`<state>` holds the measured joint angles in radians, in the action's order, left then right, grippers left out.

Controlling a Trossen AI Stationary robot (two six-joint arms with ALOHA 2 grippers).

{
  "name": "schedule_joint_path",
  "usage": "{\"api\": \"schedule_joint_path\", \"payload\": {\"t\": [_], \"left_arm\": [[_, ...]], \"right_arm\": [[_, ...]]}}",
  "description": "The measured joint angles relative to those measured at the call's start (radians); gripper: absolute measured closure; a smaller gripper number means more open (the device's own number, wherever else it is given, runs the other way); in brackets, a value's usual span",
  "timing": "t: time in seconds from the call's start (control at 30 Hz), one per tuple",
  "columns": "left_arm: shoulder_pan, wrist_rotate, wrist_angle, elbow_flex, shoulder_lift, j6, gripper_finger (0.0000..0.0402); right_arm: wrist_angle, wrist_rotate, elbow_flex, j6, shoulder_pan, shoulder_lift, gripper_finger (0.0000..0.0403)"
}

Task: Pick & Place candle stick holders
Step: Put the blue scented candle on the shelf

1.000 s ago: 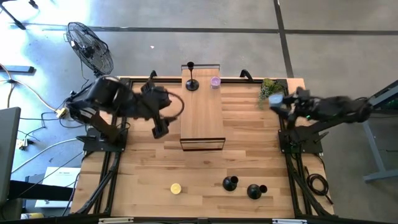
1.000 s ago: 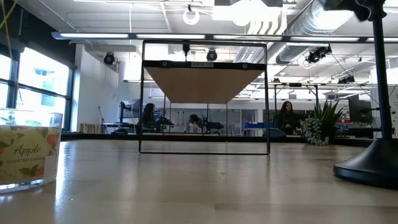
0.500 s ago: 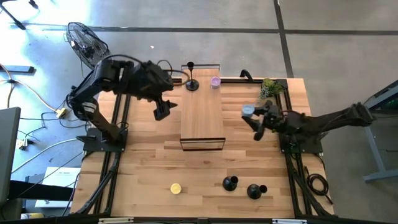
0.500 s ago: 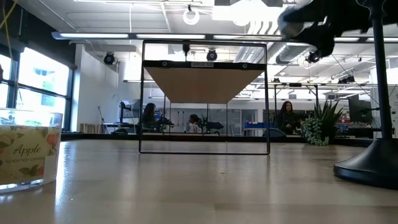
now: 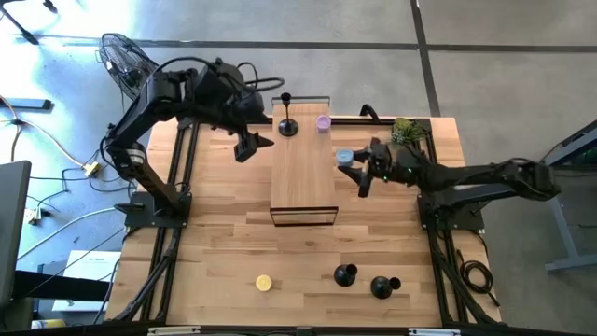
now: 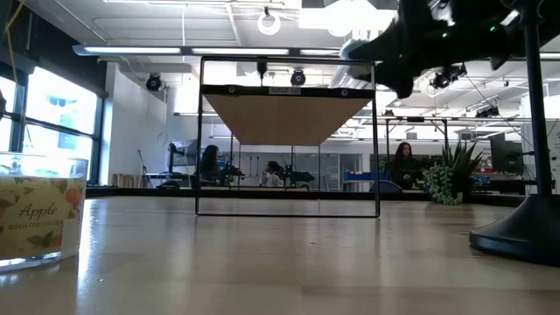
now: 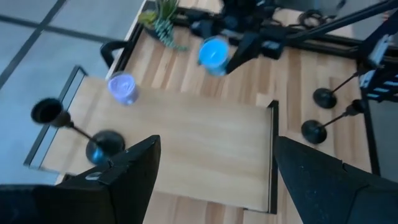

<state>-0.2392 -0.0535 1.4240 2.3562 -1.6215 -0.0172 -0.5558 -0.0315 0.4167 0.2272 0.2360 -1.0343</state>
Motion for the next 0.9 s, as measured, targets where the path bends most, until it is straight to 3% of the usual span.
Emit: {"api": "schedule_joint_path", "payload": {"t": [0.13, 0.3, 0.67, 0.9], "left_arm": [[-0.042, -0.056, -0.045, 0.0, 0.0, 0.037, 0.0092], [-0.105, -0.128, -0.082, 0.0, 0.0, 0.06, 0.0092], [-0.251, -0.284, -0.104, -0.001, -0.014, 0.066, 0.0092], [-0.259, -0.321, -0.117, -0.002, -0.04, 0.075, 0.0092]], "right_arm": [[-0.008, 0.142, 0.014, -0.021, 0.122, -0.08, 0.0178], [-0.138, 0.297, 0.015, -0.026, 0.225, -0.188, 0.0178], [-0.249, 0.383, 0.054, -0.034, 0.275, -0.398, 0.0178], [-0.114, 0.443, 0.217, -0.097, 0.275, -0.502, 0.0178]]}}
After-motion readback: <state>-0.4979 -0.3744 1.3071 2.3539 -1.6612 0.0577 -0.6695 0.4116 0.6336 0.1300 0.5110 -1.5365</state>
